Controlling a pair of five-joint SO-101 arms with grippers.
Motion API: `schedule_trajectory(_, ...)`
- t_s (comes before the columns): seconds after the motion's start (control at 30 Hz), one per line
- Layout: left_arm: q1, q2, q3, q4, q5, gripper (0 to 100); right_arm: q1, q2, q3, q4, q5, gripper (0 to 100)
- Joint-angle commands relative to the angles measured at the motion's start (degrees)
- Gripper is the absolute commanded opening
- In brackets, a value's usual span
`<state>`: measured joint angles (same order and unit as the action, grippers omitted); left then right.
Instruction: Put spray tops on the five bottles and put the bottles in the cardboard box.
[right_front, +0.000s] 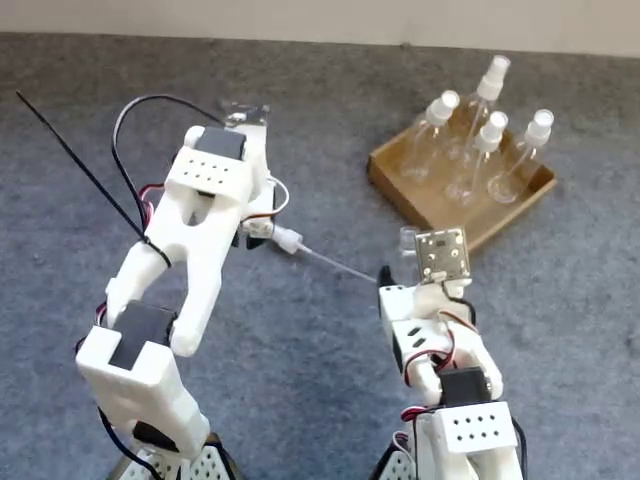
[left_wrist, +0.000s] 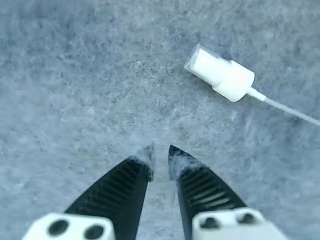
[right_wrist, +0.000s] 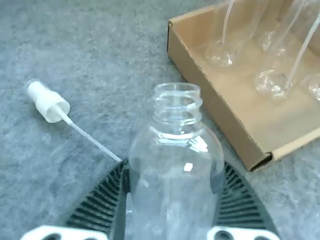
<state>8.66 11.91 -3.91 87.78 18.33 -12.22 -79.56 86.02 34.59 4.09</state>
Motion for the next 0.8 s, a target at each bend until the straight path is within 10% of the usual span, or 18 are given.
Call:
schedule_trajectory(0.0,0.4,-0.3,-2.2,0.1,6.5,0,0.5,-0.7,-0.7,-1.6,-0.5,13.5)
schedule_trajectory(0.33,0.4,-0.2,-0.5,-5.9,21.0,4,0.5,-0.7,-0.7,-1.6,-0.2,13.5)
schedule_trajectory(0.6,0.8,-0.2,3.7,-9.5,34.5,37,0.5,-0.7,-0.6,-1.6,-0.1,13.5)
schedule_trajectory(0.77,0.8,-0.2,7.6,-16.3,38.9,29,0.5,-0.7,-0.6,-1.6,-0.1,13.5)
